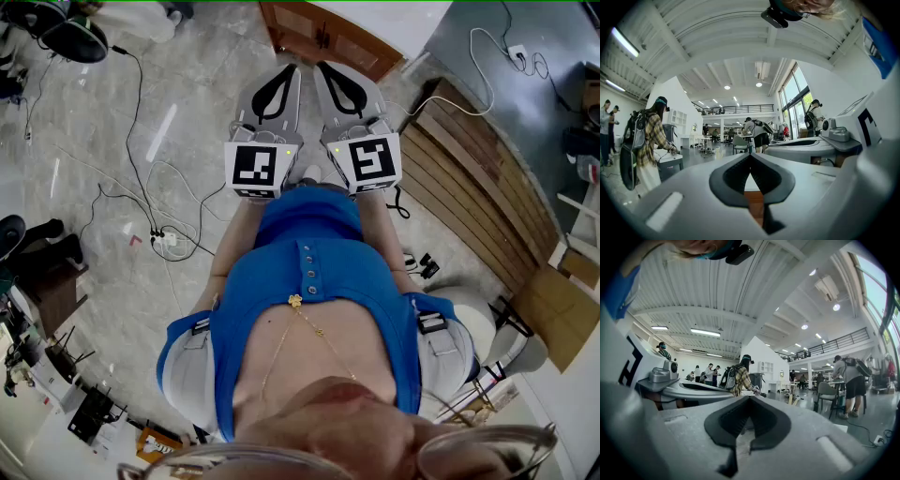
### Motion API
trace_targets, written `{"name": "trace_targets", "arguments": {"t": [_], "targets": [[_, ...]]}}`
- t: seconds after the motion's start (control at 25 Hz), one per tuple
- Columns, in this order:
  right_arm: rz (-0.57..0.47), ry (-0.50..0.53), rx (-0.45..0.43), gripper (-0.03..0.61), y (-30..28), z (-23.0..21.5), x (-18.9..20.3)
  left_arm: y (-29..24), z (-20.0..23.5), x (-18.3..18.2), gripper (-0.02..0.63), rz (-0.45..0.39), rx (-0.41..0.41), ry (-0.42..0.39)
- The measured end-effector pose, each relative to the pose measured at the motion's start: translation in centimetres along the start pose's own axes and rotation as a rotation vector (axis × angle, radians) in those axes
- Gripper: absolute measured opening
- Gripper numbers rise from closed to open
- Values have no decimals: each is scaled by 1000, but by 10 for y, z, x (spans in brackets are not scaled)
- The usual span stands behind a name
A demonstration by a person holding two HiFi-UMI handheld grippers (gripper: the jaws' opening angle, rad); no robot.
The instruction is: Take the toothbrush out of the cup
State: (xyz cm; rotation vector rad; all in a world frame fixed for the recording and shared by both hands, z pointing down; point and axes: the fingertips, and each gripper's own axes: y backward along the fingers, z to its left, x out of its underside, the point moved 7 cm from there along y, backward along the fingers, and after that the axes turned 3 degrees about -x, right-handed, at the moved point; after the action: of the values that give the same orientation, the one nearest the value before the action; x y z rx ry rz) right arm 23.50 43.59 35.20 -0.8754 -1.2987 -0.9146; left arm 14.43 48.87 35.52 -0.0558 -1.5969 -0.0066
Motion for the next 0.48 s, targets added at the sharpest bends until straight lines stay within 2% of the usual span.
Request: {"name": "trace_targets", "arguments": {"t": [0.12, 0.48], "targets": [[-22, -29, -5, 2, 2, -3, 2, 0, 0, 0, 2, -3, -1, 4], [-34, -60, 72, 2, -18, -23, 9, -22, 20, -1, 2, -27, 18, 49]]}}
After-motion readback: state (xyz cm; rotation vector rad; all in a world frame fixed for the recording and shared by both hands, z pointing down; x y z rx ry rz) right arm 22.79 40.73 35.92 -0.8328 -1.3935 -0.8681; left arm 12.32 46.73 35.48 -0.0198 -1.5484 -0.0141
